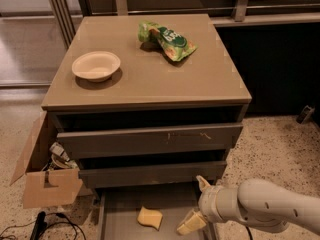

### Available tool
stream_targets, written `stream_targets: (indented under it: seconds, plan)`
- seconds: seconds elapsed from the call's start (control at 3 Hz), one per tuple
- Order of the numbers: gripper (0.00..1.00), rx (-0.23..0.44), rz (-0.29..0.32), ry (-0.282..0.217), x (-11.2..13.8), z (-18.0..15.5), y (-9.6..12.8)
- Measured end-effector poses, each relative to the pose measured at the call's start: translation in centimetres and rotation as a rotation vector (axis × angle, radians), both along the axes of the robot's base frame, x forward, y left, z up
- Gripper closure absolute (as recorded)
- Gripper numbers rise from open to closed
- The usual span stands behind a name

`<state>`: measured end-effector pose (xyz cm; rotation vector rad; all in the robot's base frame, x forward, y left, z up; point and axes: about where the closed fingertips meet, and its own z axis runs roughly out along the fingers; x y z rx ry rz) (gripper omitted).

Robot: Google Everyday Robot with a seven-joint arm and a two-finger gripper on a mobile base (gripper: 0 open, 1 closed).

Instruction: Pick sponge from bottom drawer and place on counter

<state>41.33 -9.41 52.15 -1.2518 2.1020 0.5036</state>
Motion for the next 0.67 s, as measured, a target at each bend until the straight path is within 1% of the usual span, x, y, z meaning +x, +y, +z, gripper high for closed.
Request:
stream_targets:
  seconds: [0.33, 0.67]
  plan:
    - [0.0, -0.024, 0.0, 0.027, 1.1, -3.6, 1.4]
    - [0.0, -0.054, -0.02, 0.008, 3.1, -7.1, 2.2]
